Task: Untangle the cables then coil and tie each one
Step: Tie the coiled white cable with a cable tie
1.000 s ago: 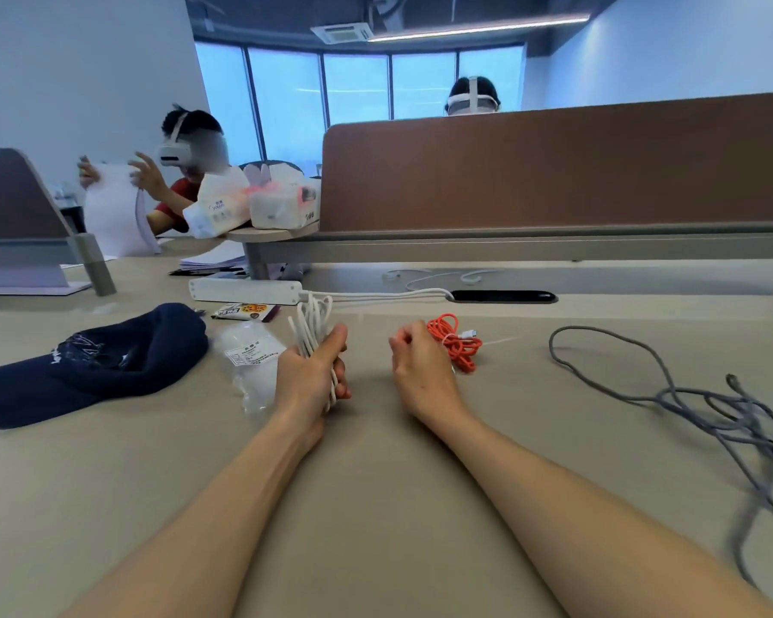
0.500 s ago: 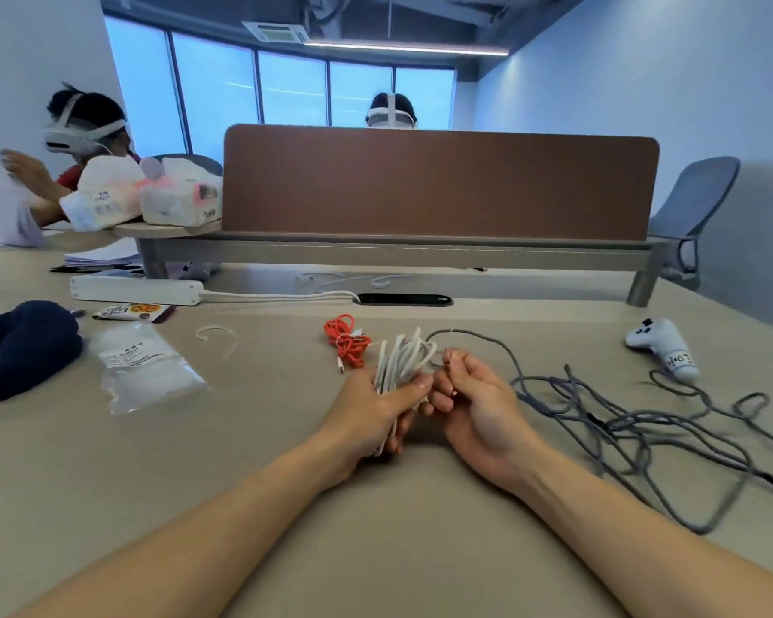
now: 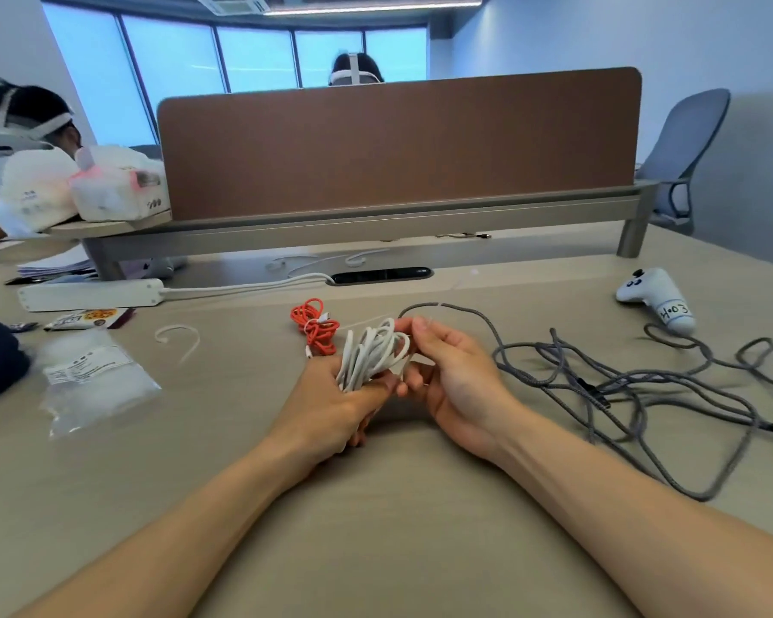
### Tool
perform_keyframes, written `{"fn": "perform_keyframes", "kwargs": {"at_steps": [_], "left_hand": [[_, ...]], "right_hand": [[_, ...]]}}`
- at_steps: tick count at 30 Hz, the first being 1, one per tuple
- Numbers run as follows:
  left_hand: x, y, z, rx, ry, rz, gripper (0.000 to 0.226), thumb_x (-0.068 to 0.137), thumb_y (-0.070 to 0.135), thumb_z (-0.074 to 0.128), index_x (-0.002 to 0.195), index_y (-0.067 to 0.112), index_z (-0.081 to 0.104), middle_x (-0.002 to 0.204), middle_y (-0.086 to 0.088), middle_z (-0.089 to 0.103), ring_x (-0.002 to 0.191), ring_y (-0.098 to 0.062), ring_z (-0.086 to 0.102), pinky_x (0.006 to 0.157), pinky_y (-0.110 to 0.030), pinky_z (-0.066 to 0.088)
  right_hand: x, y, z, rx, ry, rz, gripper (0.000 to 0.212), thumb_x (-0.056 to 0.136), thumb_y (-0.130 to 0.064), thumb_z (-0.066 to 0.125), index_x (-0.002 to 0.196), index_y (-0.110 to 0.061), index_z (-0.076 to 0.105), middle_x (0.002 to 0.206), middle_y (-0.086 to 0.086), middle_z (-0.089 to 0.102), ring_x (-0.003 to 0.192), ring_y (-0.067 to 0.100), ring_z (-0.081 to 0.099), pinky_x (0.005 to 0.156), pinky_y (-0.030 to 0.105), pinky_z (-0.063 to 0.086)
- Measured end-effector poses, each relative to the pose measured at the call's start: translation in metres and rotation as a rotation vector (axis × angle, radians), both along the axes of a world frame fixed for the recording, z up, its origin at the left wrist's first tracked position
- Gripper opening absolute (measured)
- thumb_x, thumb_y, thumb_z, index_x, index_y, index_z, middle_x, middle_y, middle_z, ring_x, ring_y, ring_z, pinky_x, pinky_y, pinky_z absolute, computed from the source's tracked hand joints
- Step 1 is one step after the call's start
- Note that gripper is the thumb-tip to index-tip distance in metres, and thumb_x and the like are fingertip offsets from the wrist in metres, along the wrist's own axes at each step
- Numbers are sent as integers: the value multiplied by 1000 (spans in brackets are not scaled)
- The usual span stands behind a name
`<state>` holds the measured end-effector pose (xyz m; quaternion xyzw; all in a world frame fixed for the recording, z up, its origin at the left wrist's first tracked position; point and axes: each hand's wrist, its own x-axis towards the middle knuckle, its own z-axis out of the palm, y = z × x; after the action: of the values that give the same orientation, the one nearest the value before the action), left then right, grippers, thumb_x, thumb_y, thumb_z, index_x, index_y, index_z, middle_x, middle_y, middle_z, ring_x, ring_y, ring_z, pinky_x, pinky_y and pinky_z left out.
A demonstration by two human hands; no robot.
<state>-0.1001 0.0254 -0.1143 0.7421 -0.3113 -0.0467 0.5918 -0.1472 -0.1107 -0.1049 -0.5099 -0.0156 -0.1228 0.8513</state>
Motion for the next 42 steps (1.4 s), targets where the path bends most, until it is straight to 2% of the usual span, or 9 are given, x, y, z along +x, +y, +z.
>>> {"fn": "perform_keyframes", "kwargs": {"at_steps": [5,10,13,15,21,27,32,38,42], "left_hand": [[5,7,-3,-88,91,-47,18,82,16,68,67,12,61,41,-10,40,34,-22,35,41,-32,34],[11,20,2,-199,243,-86,9,74,15,66,71,9,60,43,-8,36,31,-19,30,40,-26,33],[11,25,2,-189,248,-71,10,81,8,67,75,6,59,43,-8,36,31,-19,30,42,-27,33],[12,25,1,-176,234,-66,10,79,12,67,75,7,59,44,-8,38,32,-20,31,43,-29,33],[15,28,1,-138,189,-46,14,74,21,66,72,9,60,43,-8,39,33,-21,33,42,-29,35],[16,30,5,-216,303,-85,13,70,16,65,73,6,59,41,-5,36,29,-16,30,37,-23,33],[14,32,6,-198,319,-103,13,68,14,64,71,4,57,40,-5,35,28,-15,29,37,-21,32],[12,31,7,-168,316,-100,12,69,14,65,72,5,57,40,-6,36,28,-16,30,38,-21,33],[13,27,5,-229,306,-43,10,80,13,67,81,6,60,45,-7,39,34,-18,35,46,-27,37]], "right_hand": [[-2,1,0,-97,45,-65,31,95,-25,52,75,-14,73,75,3,49,48,11,39,43,25,43],[-4,-1,0,-242,23,-44,21,92,-19,56,83,-6,69,63,2,49,48,10,42,48,24,46],[-5,-1,0,-262,3,-29,17,91,-14,56,87,-1,68,64,3,58,51,11,45,52,25,50],[-5,-1,0,-269,7,-46,18,92,-12,56,88,0,68,66,4,61,51,12,46,54,26,51],[-6,1,2,-264,53,-41,22,93,-16,54,85,-3,69,65,5,61,48,11,46,52,27,51],[-5,-1,7,-181,103,-119,25,93,-16,55,78,-4,69,60,5,59,43,12,44,47,26,48],[-5,-3,6,-240,104,-171,22,93,-14,55,79,-5,70,60,5,55,41,14,41,44,27,47],[-11,0,6,-303,72,-82,19,90,-12,60,76,-1,65,63,7,60,44,15,45,47,28,49],[-9,-3,8,-327,70,-235,19,89,-9,61,73,0,67,63,7,60,41,15,44,45,28,47]]}}
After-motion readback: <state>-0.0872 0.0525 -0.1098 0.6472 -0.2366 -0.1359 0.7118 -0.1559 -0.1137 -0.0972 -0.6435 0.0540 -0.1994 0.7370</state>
